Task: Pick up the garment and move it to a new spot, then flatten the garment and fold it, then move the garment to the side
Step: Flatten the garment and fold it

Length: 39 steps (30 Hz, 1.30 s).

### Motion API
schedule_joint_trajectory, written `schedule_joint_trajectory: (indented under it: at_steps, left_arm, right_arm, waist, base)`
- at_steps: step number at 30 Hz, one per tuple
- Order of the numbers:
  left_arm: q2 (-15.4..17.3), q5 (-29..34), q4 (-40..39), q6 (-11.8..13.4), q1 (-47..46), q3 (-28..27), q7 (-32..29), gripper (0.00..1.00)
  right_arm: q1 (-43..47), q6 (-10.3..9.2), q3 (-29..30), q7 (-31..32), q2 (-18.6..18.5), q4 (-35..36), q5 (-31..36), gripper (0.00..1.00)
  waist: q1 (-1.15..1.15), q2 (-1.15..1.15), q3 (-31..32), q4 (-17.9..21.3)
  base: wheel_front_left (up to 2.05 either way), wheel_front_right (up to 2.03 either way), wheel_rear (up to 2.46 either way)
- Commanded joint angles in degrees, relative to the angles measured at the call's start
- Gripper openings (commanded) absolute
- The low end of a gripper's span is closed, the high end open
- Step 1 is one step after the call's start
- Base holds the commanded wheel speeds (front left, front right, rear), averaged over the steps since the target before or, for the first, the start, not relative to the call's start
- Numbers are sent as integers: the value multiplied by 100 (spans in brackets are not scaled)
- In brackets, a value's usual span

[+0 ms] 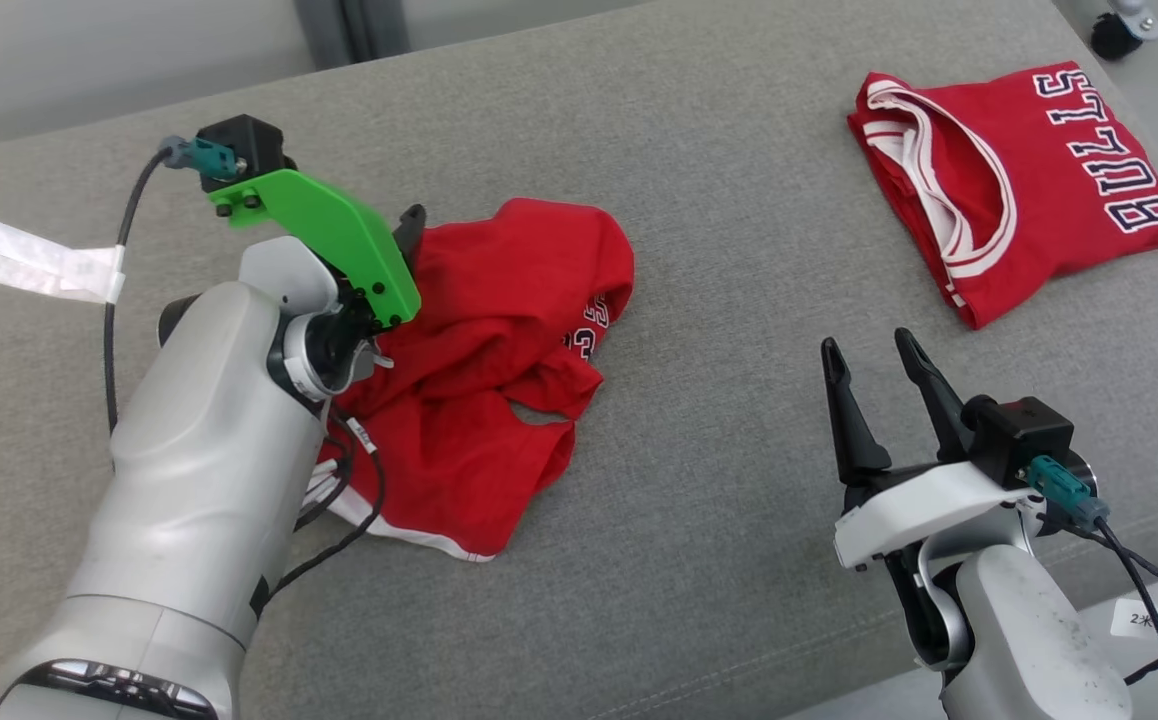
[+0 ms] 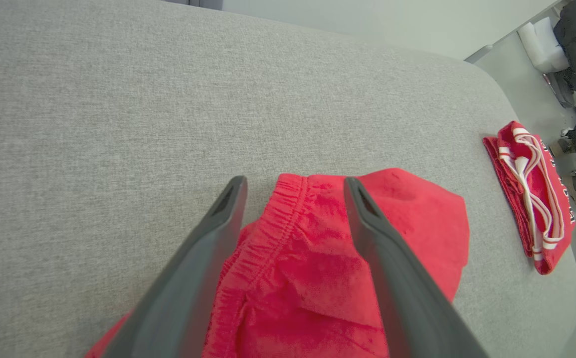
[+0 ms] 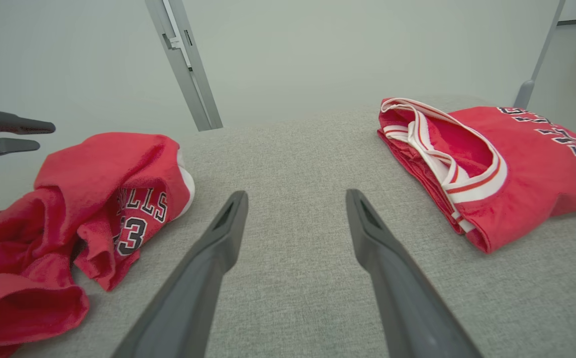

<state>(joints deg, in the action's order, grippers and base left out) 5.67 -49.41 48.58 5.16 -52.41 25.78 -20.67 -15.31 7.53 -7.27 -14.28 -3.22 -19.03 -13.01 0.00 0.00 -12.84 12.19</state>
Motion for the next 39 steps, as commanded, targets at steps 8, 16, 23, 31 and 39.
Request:
schedule_joint_trajectory:
  at_steps: [8,16,23,31,39]
  left_arm:
    - [152,-107,446,161,-356,57,-837,100]
    - [-31,-402,314,-120,-212,120,-1472,25]
    - [-134,-176,-314,-809,-272,135,0,0]
    - [-203,199,-1143,-1249,-773,505,1699,0]
    - [201,-670,-2616,-1267,-415,1722,1726,0]
  right_arm:
    - [-110,-8,23,-90,20,-107,-47,100]
    - [-151,-8,51,-103,24,-129,22,100]
    - [-128,-8,17,-94,27,-128,53,100]
    - [-12,-8,25,-92,-10,-208,75,100]
    - [158,-8,206,-91,-65,-131,93,100]
  waist:
    - [0,0,-346,463]
    - [0,0,-272,350]
    - [0,0,-159,272]
    - [0,0,110,203]
    - [0,0,249,-77]
  base:
    - [0,0,0]
    - [0,0,0]
    - [0,0,0]
    - [0,0,0]
    - [0,0,0]
